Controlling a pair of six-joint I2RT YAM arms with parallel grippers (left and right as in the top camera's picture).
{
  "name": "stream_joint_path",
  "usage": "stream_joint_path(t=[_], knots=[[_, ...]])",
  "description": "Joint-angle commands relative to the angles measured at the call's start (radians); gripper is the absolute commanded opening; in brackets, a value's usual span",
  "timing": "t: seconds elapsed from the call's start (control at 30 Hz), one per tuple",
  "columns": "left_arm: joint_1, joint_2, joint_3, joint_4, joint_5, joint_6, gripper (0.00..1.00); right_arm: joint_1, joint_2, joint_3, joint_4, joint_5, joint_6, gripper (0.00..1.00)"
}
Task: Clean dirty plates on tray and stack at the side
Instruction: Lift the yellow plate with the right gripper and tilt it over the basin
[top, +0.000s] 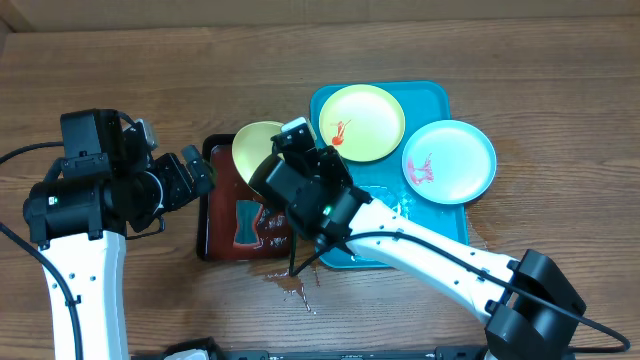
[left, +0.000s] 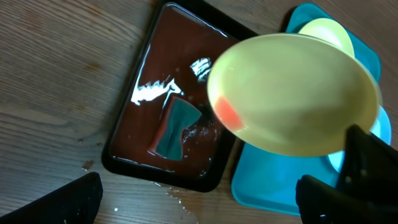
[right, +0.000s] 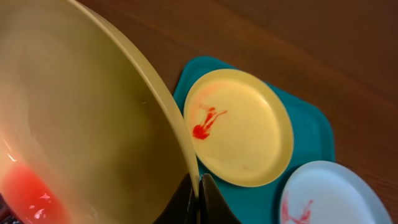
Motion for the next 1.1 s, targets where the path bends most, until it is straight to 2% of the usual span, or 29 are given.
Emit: stream_joint_path(t=[0.0, 0.2, 0.43, 0.77, 1.07], knots=[[0.005, -0.004, 0.017, 0.000, -0.027, 0.025, 1.00, 0.031, -0.068, 0.031, 0.008, 0.167, 0.003, 0.04], [0.005, -0.004, 0.017, 0.000, -0.026, 0.025, 1.00, 0.082, -0.106, 0.031, 0.011, 0.265, -0.010, 0.04], [0.005, -0.004, 0.017, 0.000, -0.026, 0.025, 1.00, 0.122, -0.124, 0.031, 0.053, 0.264, -0.155, 0.04], [0.005, -0.004, 0.017, 0.000, -0.026, 0.025, 1.00, 0.142, -0.124, 0.031, 0.063, 0.264, -0.240, 0.04], [0.005, -0.004, 0.017, 0.000, -0.026, 0.025, 1.00, 0.187, -0.124, 0.031, 0.065, 0.264, -0.243, 0.04]])
